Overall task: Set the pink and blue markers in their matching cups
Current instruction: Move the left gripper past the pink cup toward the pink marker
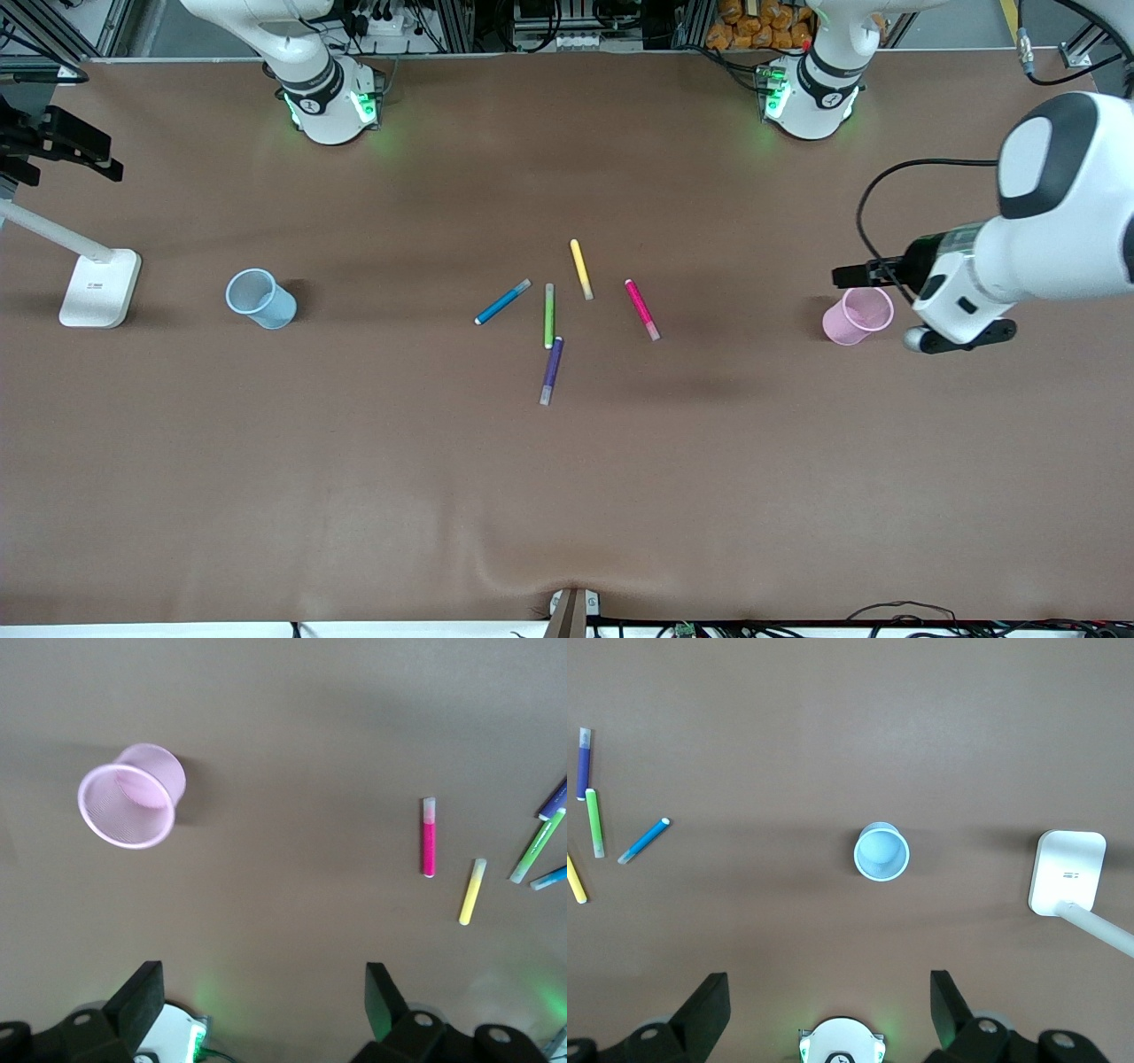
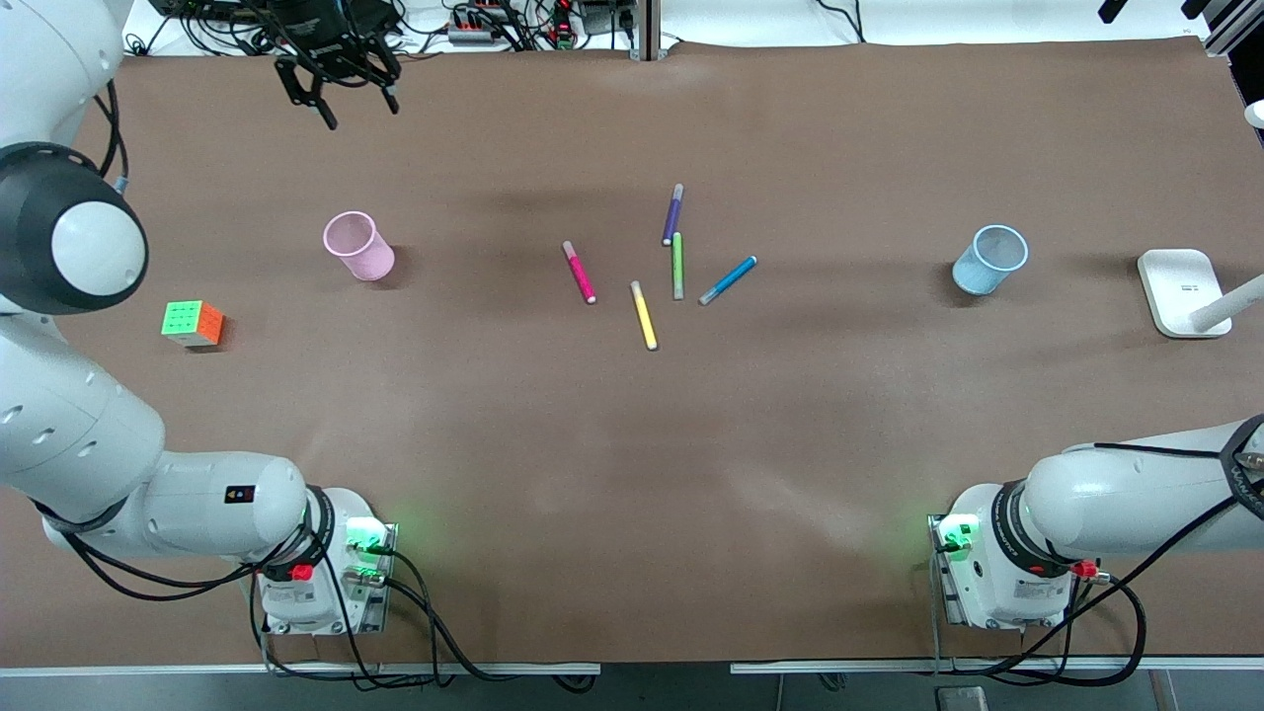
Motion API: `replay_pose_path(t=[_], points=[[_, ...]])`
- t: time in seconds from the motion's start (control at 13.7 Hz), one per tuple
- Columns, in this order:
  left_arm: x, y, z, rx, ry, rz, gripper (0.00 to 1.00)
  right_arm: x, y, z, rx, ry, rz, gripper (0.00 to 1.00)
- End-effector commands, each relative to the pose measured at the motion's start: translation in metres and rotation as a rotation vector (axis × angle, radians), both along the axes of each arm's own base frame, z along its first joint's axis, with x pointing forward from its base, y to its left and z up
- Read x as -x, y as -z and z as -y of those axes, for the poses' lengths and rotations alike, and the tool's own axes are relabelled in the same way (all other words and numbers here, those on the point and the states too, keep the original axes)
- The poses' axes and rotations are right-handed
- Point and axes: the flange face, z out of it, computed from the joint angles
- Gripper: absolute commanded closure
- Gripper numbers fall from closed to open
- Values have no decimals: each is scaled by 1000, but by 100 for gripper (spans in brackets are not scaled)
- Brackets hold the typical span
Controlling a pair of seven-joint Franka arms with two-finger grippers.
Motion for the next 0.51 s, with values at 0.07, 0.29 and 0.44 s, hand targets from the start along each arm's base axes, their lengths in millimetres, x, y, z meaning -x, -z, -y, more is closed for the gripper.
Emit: replay_pose_path(t=[0.07,0.29,0.44], points=[[1,19,37,-19,-44,-50,0,1,-1,1,-13,-3,-7,0],[4,40,63,-32,-41,-92,0,1,0,2,-13,0,-8,0],[5,48,74,-21,-73,-120,0,1,0,1,-15,-2,-8,0]])
